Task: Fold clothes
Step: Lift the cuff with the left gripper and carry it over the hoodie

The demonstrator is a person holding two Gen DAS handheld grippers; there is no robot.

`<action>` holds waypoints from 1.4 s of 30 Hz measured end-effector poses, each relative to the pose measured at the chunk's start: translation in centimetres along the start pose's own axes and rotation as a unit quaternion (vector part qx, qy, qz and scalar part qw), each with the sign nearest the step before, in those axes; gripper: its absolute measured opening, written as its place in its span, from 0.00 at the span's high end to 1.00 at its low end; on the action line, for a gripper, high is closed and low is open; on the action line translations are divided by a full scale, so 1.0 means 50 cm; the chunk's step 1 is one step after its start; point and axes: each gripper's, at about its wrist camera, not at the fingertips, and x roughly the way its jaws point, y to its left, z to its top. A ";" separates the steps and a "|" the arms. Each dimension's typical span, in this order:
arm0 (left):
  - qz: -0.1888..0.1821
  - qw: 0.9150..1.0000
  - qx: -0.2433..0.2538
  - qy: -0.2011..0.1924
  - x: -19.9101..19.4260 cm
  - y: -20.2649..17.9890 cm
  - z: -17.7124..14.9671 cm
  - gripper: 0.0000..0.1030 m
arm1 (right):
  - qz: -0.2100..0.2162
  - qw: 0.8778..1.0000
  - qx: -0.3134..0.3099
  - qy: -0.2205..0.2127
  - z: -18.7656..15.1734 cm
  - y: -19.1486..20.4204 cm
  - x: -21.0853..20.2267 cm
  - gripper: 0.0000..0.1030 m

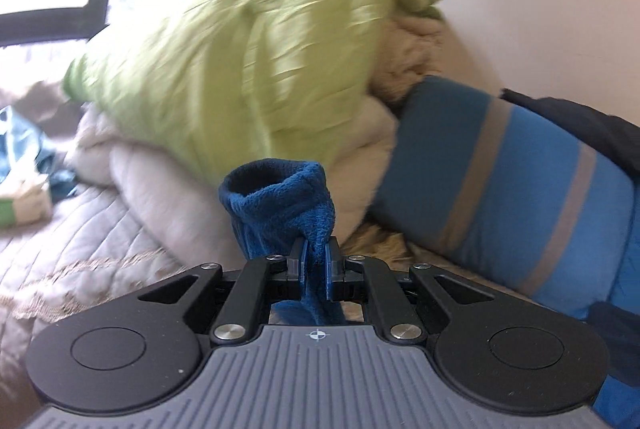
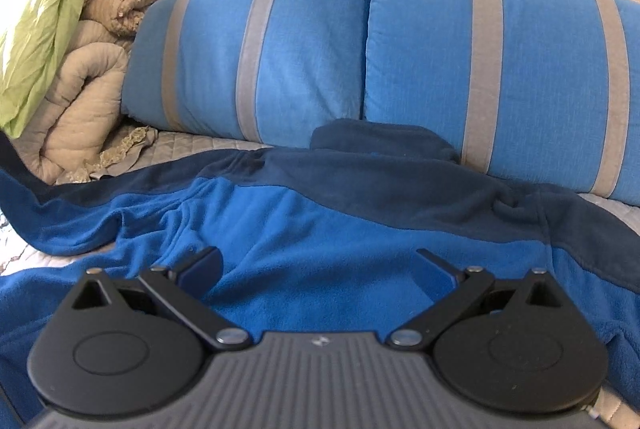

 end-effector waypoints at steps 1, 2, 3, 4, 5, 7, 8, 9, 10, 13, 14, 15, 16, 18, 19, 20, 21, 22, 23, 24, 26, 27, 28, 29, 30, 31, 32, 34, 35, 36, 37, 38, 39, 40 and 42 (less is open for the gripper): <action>-0.007 1.000 0.009 -0.001 0.000 -0.015 0.005 0.92 | -0.002 1.000 -0.001 0.002 0.000 0.001 0.001 0.00; -0.015 1.000 0.017 -0.002 0.000 -0.031 0.010 0.92 | -0.005 1.000 -0.002 0.005 -0.001 0.002 0.003 0.00; -0.023 0.999 0.026 -0.004 0.000 -0.046 0.016 0.92 | -0.008 1.000 -0.003 0.008 -0.001 0.002 0.006 0.00; -0.036 0.999 0.035 -0.005 -0.001 -0.062 0.022 0.92 | -0.012 1.000 -0.004 0.010 -0.002 0.002 0.008 0.00; -0.050 0.998 0.042 -0.009 -0.004 -0.076 0.027 0.92 | -0.014 1.000 -0.004 0.013 -0.002 0.002 0.009 0.00; -0.070 0.996 0.061 -0.016 -0.010 -0.108 0.038 0.92 | -0.018 1.000 -0.004 0.017 -0.002 0.002 0.012 0.00; -0.078 0.994 0.073 -0.019 -0.013 -0.125 0.043 0.92 | -0.019 1.000 -0.004 0.018 -0.002 0.001 0.012 0.00; -0.089 0.993 0.081 -0.021 -0.017 -0.142 0.048 0.92 | -0.019 1.000 -0.003 0.019 -0.003 0.000 0.013 0.00; -0.099 0.991 0.088 -0.022 -0.019 -0.160 0.053 0.92 | -0.020 1.000 -0.002 0.019 -0.003 0.000 0.013 0.00; -0.122 0.987 0.101 -0.023 -0.027 -0.202 0.067 0.92 | -0.020 1.000 0.000 0.021 -0.003 -0.003 0.013 0.00; -0.130 0.986 0.105 -0.024 -0.029 -0.217 0.070 0.92 | -0.020 1.000 0.001 0.022 -0.003 -0.004 0.013 0.00; -0.137 0.984 0.108 -0.024 -0.030 -0.232 0.073 0.92 | -0.020 1.000 0.002 0.022 -0.003 -0.005 0.013 0.00; -0.144 0.983 0.112 -0.024 -0.032 -0.247 0.076 0.92 | -0.020 1.000 0.004 0.023 -0.003 -0.006 0.013 0.00; -0.156 0.980 0.118 -0.023 -0.032 -0.276 0.079 0.92 | -0.020 0.999 0.007 0.024 -0.003 -0.007 0.014 0.00; -0.163 0.979 0.120 -0.022 -0.033 -0.292 0.079 0.92 | -0.020 0.999 0.008 0.025 -0.002 -0.008 0.014 0.00; -0.169 0.978 0.123 -0.021 -0.033 -0.306 0.080 0.92 | -0.021 0.999 0.009 0.025 -0.002 -0.009 0.014 0.00; -0.175 0.976 0.125 -0.021 -0.033 -0.320 0.080 0.92 | -0.021 0.999 0.011 0.026 -0.002 -0.009 0.015 0.00; -0.182 0.975 0.129 -0.020 -0.035 -0.335 0.079 0.92 | -0.021 0.999 0.012 0.026 -0.001 -0.010 0.015 0.00; -0.188 0.973 0.132 -0.018 -0.037 -0.347 0.079 0.92 | -0.021 0.999 0.014 0.027 -0.001 -0.011 0.015 0.00; -0.194 0.972 0.135 -0.016 -0.039 -0.359 0.079 0.92 | -0.020 0.999 0.015 0.027 -0.001 -0.012 0.015 0.00; -0.205 0.968 0.145 -0.016 -0.044 -0.385 0.079 0.92 | -0.019 0.999 0.016 0.028 0.000 -0.013 0.016 0.00; -0.211 0.966 0.151 -0.016 -0.047 -0.397 0.079 0.92 | -0.019 0.999 0.017 0.029 0.000 -0.014 0.017 0.00; -0.216 0.964 0.155 -0.017 -0.050 -0.409 0.079 0.92 | -0.019 0.999 0.018 0.030 0.000 -0.014 0.017 0.00; -0.221 0.962 0.158 -0.015 -0.054 -0.419 0.079 0.92 | -0.018 0.999 0.018 0.031 0.001 -0.015 0.018 0.00; -0.225 0.961 0.161 -0.014 -0.057 -0.430 0.078 0.92 | -0.018 0.999 0.019 0.032 0.001 -0.015 0.019 0.00; -0.228 0.960 0.164 -0.013 -0.061 -0.443 0.079 0.92 | -0.017 0.999 0.019 0.033 0.001 -0.016 0.019 0.00; -0.230 0.959 0.168 -0.012 -0.064 -0.455 0.078 0.92 | -0.017 0.999 0.019 0.034 0.001 -0.016 0.020 0.00; -0.236 0.956 0.176 -0.008 -0.070 -0.481 0.072 0.92 | -0.016 0.999 0.020 0.037 0.001 -0.016 0.022 0.00; -0.240 0.954 0.180 -0.006 -0.073 -0.493 0.069 0.92 | -0.017 0.999 0.020 0.038 0.001 -0.016 0.023 0.00; -0.243 0.952 0.184 -0.003 -0.076 -0.506 0.066 0.92 | -0.017 0.999 0.021 0.039 0.001 -0.016 0.024 0.00; -0.247 0.951 0.188 -0.001 -0.079 -0.519 0.063 0.92 | -0.016 0.999 0.022 0.039 0.001 -0.017 0.024 0.00; -0.250 0.949 0.193 0.001 -0.082 -0.532 0.059 0.92 | -0.016 0.999 0.023 0.039 0.000 -0.017 0.024 0.00; -0.253 0.947 0.197 0.003 -0.085 -0.545 0.056 0.92 | -0.015 0.999 0.025 0.039 0.000 -0.018 0.025 0.00; -0.257 0.945 0.201 0.006 -0.088 -0.558 0.053 0.92 | -0.015 0.999 0.027 0.040 0.000 -0.018 0.025 0.00; -0.263 0.942 0.209 0.010 -0.094 -0.584 0.047 0.92 | -0.014 0.999 0.030 0.041 0.000 -0.020 0.026 0.00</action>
